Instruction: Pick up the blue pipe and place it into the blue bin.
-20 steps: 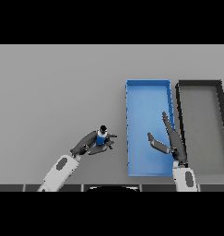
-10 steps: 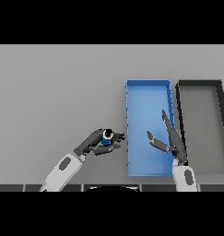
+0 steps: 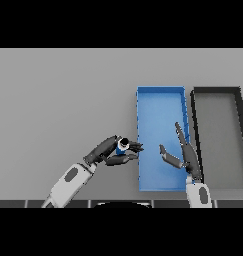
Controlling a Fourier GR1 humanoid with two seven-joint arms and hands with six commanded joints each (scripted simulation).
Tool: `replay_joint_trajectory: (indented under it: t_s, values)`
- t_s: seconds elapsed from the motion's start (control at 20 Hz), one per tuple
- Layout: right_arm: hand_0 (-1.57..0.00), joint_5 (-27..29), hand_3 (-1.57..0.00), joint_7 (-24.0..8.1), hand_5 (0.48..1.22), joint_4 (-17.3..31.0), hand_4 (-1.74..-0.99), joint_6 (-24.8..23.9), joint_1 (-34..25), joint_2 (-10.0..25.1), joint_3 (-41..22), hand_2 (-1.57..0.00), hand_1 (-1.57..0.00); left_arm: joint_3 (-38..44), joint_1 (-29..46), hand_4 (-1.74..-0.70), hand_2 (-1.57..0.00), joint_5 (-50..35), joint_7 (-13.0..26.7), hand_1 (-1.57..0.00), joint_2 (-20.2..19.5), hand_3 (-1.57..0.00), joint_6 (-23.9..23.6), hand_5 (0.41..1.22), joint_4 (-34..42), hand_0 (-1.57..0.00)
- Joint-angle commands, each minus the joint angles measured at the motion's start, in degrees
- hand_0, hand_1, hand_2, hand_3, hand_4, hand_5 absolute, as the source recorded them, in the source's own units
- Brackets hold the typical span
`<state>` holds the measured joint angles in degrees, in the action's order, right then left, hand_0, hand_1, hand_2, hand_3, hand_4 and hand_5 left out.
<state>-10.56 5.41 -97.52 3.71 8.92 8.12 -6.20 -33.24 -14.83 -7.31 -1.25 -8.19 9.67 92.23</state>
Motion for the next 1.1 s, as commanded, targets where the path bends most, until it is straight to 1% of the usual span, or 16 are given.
replay_joint_trajectory:
  t_s: [0.0,0.15,0.2,0.25,0.3,0.35,0.4,0.45,0.55,0.65,0.7,0.75,0.85,0.95,1.0,1.05]
  values:
    - [0.00,-0.8,0.00,0.4,0.688,-1.3,-1.271,-1.5,2.3,-1.4,-0.6,0.00,0.00,0.0,0.6,-1.73,-1.57,0.1,0.3,-1.57,-0.2,-1.44,0.0,1.219,0.5,-1.57]
    - [0.00,-4.2,0.00,1.8,0.688,-5.8,-1.259,-7.7,11.5,-7.3,-2.9,0.00,0.00,0.0,0.8,-1.73,-1.57,0.6,1.8,-1.57,0.1,-1.44,0.0,1.219,0.2,-1.57]
    - [0.00,-5.4,0.00,2.9,0.688,-7.2,-1.255,-9.9,14.9,-9.4,-3.7,0.00,0.00,-0.2,1.3,-1.73,-1.57,0.7,1.3,-1.57,0.0,-1.44,0.1,1.219,0.9,-1.57]
    - [0.00,-6.2,0.00,3.1,0.688,-8.1,-1.250,-11.3,17.3,-10.8,-4.4,0.00,0.00,0.1,1.1,-1.73,-1.57,1.0,1.0,-1.57,-0.3,-1.44,0.3,1.220,0.7,-1.57]
    - [0.00,-6.9,0.00,1.8,0.687,-9.2,-1.243,-12.2,18.3,-11.7,-4.8,0.00,0.00,0.0,1.4,-1.73,-1.57,1.2,1.0,-1.57,-0.1,-1.44,0.4,1.220,0.8,-1.57]
    - [0.00,-6.9,0.00,1.7,0.687,-10.1,-1.229,-12.7,18.9,-12.0,-4.8,0.00,0.00,-0.2,1.3,-1.73,-1.57,1.3,1.5,-1.57,0.4,-1.44,0.3,1.220,1.0,-1.57]
    - [0.00,-7.1,0.00,2.2,0.684,-11.1,-1.213,-12.8,19.4,-12.0,-5.0,0.00,0.00,-0.2,1.5,-1.73,-1.57,1.6,1.5,-1.57,0.6,-1.44,0.2,1.220,1.0,-1.57]
    - [0.00,-4.7,0.00,3.4,0.669,-11.8,-1.215,-11.2,19.2,-12.3,-5.4,0.00,0.00,-0.2,1.7,-1.73,-1.57,1.8,1.6,-1.57,0.4,-1.44,0.3,1.220,1.5,-1.57]
    - [0.00,2.4,0.00,5.6,0.620,-15.4,-1.231,-5.5,19.2,-10.1,-4.7,0.00,0.00,0.5,1.5,-1.73,-1.57,1.8,1.9,-1.57,0.3,-1.44,0.8,1.221,0.9,-1.57]
    - [0.00,7.5,0.00,2.5,0.554,-19.7,-1.254,-1.3,18.3,-8.2,-5.3,0.00,0.00,0.7,1.0,-1.73,-1.57,2.1,1.7,-1.57,0.8,-1.44,1.2,1.221,0.6,-1.57]
    - [0.00,9.5,0.00,1.0,0.537,-22.1,-1.271,0.8,18.1,-6.9,-5.9,0.00,0.00,1.2,1.1,-1.73,-1.57,1.9,0.8,-1.57,0.5,-1.44,1.7,1.221,0.2,-1.57]
    - [0.00,11.1,0.00,-2.7,0.525,-23.0,-1.292,2.4,17.3,-5.9,-6.3,0.00,0.00,1.2,1.1,-1.73,-1.57,1.9,0.9,-1.57,0.8,-1.44,1.9,1.221,0.4,-1.57]
    - [0.00,13.5,0.00,-9.8,0.507,-23.8,-1.326,5.7,13.3,-3.7,-7.1,0.00,0.00,0.8,1.1,-1.73,-1.57,2.4,1.1,-1.57,1.1,-1.44,2.5,1.221,0.4,-1.57]
    - [0.00,13.7,0.00,-13.6,0.507,-25.7,-1.335,8.6,9.5,-1.6,-9.0,0.00,0.00,0.5,1.0,-1.73,-1.57,3.9,1.2,-1.57,2.2,-1.44,1.8,1.221,-0.1,-1.57]
    - [0.00,14.8,0.00,-15.3,0.504,-26.2,-1.337,9.6,6.8,-1.0,-9.3,0.00,0.00,0.8,1.0,-1.73,-1.57,4.1,1.2,-1.57,1.8,-1.44,2.0,1.221,-0.1,-1.57]
    - [0.00,16.0,0.00,-18.0,0.499,-26.6,-1.340,10.1,3.7,-0.4,-9.1,0.00,0.00,1.0,0.8,-1.73,-1.57,4.0,1.7,-1.57,1.7,-1.44,2.4,1.221,0.2,-1.57]
